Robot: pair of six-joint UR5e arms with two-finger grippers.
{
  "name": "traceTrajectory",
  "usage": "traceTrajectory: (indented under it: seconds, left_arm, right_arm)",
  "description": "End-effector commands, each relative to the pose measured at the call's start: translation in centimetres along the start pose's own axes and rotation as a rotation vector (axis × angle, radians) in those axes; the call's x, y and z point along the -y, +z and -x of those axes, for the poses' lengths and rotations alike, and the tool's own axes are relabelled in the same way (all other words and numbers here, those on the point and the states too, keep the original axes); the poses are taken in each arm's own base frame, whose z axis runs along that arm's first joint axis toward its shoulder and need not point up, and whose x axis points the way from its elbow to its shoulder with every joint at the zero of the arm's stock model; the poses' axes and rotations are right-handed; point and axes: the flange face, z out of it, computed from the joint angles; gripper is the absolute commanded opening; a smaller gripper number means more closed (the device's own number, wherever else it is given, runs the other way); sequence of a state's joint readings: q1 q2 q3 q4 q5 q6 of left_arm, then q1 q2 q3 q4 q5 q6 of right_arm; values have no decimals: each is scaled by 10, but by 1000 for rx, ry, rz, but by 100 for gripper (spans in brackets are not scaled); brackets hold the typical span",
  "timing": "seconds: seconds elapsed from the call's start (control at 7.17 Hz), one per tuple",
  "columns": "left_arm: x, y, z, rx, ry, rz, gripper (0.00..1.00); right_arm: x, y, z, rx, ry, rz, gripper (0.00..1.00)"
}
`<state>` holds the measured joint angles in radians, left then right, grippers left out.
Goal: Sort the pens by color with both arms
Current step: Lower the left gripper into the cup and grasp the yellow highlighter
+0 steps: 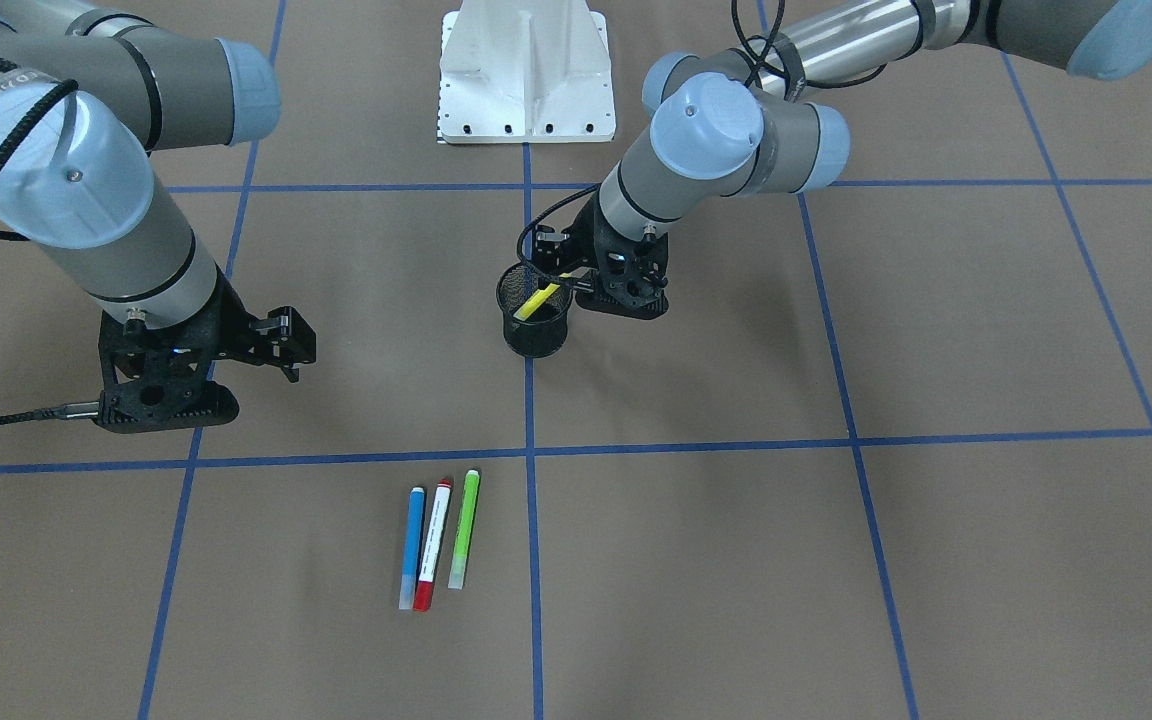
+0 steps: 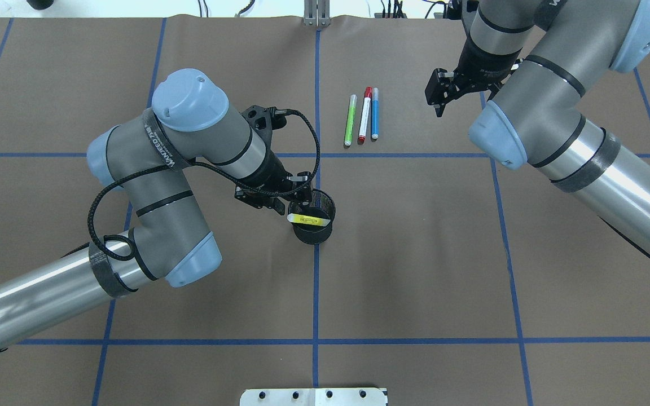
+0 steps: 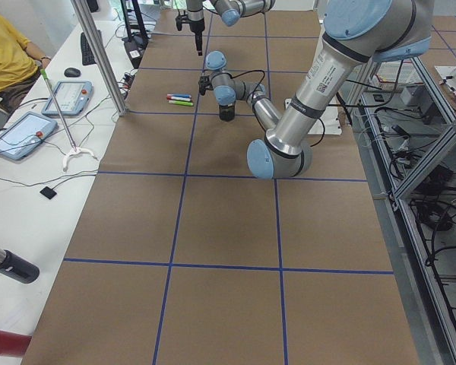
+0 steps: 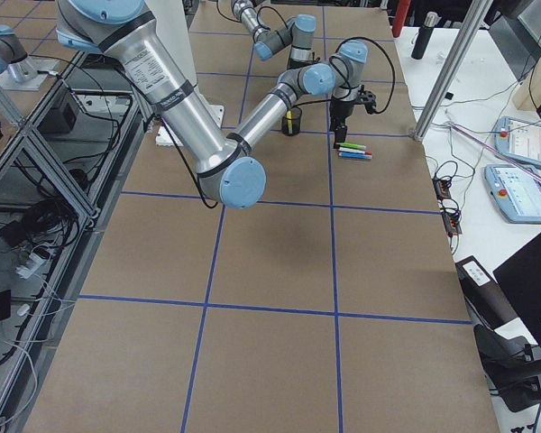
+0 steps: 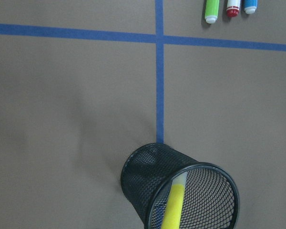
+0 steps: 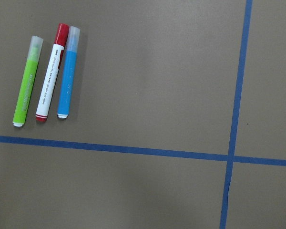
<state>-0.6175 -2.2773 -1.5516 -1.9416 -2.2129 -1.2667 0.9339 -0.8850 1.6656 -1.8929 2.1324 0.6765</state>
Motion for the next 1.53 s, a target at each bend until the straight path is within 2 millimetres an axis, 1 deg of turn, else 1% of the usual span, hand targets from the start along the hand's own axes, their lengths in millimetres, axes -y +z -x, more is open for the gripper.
traceTrajectory:
  seconds: [0.0, 0.28, 0.98, 1.12, 1.25, 1.39]
  left_arm:
    - [-2, -2, 1, -1, -4, 3, 45]
    - [-4, -3, 2, 0, -5, 5, 44]
    - [-6, -1, 2, 3, -8, 10, 39]
    - [-6, -1, 2, 2, -8, 14, 38]
    - [-9, -1, 2, -5, -10, 44, 34]
    - [-10, 0, 6, -3, -19, 50, 31]
  right_arm:
    - [0, 0, 1, 0, 2, 1, 100]
    - [-2, 2, 3, -1, 0, 3, 100]
    - [-4, 4, 8, 1, -3, 6, 100]
    - [-4, 6, 6, -1, 0, 9, 100]
    - [-4, 4, 8, 1, -4, 7, 100]
    - [-5, 5, 9, 1, -5, 8, 100]
